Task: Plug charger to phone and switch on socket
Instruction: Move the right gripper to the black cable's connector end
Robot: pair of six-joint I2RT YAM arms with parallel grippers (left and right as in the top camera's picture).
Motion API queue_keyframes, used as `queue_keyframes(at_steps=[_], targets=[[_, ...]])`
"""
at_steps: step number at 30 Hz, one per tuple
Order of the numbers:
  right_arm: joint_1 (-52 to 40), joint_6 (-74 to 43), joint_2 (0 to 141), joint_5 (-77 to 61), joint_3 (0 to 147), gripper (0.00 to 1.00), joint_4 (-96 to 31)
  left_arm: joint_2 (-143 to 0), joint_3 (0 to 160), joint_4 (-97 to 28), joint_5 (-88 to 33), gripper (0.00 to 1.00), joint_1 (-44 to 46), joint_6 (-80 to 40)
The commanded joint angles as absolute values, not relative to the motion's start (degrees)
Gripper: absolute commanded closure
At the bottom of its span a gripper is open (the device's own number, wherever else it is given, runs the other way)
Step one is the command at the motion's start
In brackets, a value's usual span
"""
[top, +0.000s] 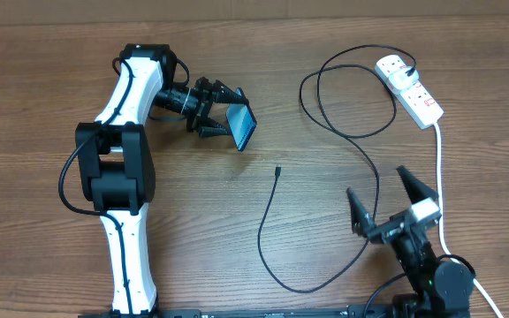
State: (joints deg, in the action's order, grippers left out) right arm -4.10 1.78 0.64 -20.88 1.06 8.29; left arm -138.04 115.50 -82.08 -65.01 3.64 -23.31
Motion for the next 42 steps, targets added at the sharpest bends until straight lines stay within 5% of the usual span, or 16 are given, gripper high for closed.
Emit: queue_keyframes(at_steps=[1, 7, 17, 21, 27, 30, 42], targets=[[-3.8, 1.3, 0.2, -36.4, 0.5, 0.00, 16.3, -138.7, 116.5, -82.3, -68.7, 0.41, 3.4, -21.2], [-3.8, -6.4, 0.5, -32.2, 5.1, 0.00, 24.6, -138.7, 116.5, -82.3, -68.7, 0.41, 3.4, -21.2], [-3.8, -1.2, 27.1, -28.5, 39.8, 0.00, -17.6, -138.7, 116.5, -82.3, -69.1, 0.41, 3.4, -21.2], [-3.8, -2.2, 43.4, -38.2, 49.1, 0.00, -24.2, -138.7, 116.5, -82.4, -69.1, 0.41, 3.4, -21.2], [-3.8, -9.5, 57.8, -69.2, 49.3, 0.00, -14.6, -138.7, 116.5, -82.5, -69.3, 0.41, 3.4, -21.2], [-3.9, -10.0, 62.4, -74.0, 49.3, 0.00, -11.8, -138.7, 116.5, -82.5, -69.9, 0.41, 3.4, -21.2], [-12.4, -23.9, 65.5, -23.3, 54.4, 0.00, -27.3, -138.7, 116.5, -82.5, -70.6, 0.42, 3.4, -21.2]])
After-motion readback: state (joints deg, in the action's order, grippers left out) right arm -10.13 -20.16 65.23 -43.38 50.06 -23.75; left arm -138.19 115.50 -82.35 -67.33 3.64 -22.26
